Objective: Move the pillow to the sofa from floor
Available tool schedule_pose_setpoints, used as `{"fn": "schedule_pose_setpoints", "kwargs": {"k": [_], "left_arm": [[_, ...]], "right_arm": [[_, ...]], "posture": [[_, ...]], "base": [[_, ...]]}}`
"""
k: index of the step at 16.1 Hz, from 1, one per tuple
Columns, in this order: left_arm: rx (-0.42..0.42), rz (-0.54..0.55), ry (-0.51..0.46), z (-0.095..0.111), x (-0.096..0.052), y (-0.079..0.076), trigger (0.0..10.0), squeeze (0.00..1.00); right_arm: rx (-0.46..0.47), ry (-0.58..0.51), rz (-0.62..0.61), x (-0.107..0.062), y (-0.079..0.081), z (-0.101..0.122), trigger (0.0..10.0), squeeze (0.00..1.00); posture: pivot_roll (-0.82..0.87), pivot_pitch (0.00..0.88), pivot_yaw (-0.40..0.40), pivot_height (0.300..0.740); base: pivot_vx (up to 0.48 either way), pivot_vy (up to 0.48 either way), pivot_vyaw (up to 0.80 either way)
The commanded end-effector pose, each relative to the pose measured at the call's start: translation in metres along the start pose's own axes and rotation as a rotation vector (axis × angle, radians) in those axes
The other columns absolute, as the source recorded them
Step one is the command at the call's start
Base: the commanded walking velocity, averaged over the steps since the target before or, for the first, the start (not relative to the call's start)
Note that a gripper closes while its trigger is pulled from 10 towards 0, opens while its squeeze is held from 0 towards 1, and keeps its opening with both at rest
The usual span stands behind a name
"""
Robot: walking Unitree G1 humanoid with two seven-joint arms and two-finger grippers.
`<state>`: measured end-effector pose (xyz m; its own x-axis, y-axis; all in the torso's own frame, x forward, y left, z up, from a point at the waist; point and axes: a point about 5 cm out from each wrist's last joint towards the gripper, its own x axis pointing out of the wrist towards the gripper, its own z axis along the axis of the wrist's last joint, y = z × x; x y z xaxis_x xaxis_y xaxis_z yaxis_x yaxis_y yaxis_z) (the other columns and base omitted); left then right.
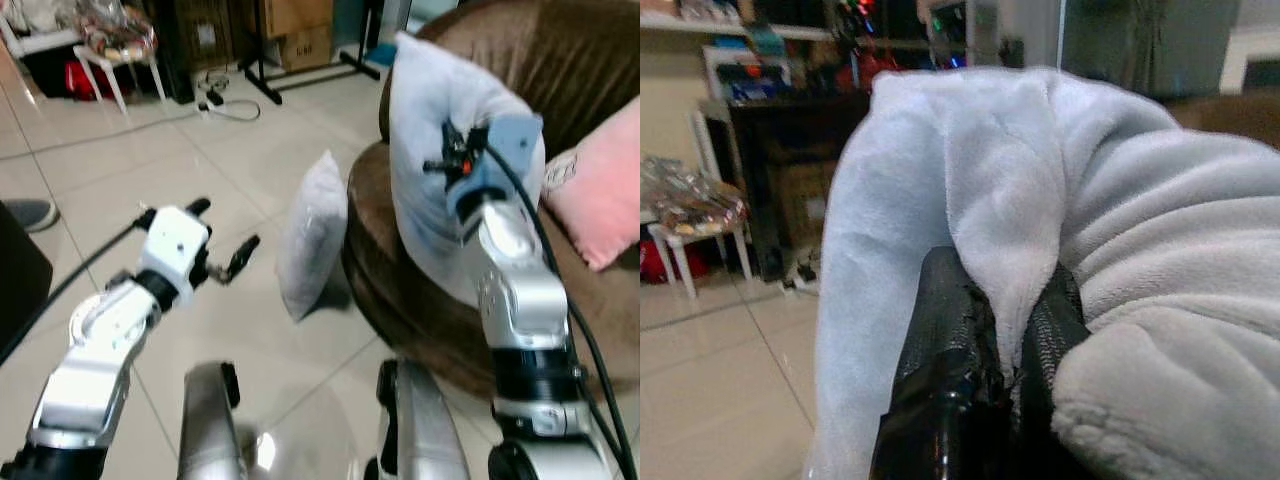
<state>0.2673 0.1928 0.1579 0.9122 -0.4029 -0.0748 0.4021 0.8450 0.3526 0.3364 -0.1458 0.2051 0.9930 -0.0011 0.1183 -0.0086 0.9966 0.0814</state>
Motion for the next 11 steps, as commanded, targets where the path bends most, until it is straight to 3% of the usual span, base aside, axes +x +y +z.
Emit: {"fn": "schedule_pose_setpoints", "kwargs": {"k": [1, 3, 5, 11], "left_arm": [[-0.005, 0.011, 0.011, -0.001, 0.002, -0.002, 10.0, 0.00], [0.011, 0.000, 0.025, -0.004, 0.005, -0.008, 10.0, 0.00], [0.004, 0.000, 0.020, -0.003, 0.008, -0.012, 10.0, 0.00], [-0.034, 0.056, 0.016, -0.002, 0.010, -0.016, 10.0, 0.00]], "right_arm": [[0.003, 0.097, -0.061, -0.003, -0.012, -0.019, 10.0, 0.00], [-0.017, 0.100, -0.074, -0.007, -0.015, -0.019, 10.0, 0.00], [0.038, 0.124, -0.068, -0.011, -0.013, -0.024, 10.0, 0.00], [0.079, 0.157, -0.059, -0.019, -0.006, -0.028, 10.0, 0.00]], "posture": [[-0.05, 0.000, -0.035, 0.557], [-0.05, 0.000, -0.028, 0.582], [-0.05, 0.000, -0.025, 0.607], [-0.04, 0.000, -0.040, 0.662]], "base": [[0.000, 0.000, 0.00], [0.000, 0.000, 0.00], [0.000, 0.000, 0.00], [0.000, 0.000, 0.00]]}}
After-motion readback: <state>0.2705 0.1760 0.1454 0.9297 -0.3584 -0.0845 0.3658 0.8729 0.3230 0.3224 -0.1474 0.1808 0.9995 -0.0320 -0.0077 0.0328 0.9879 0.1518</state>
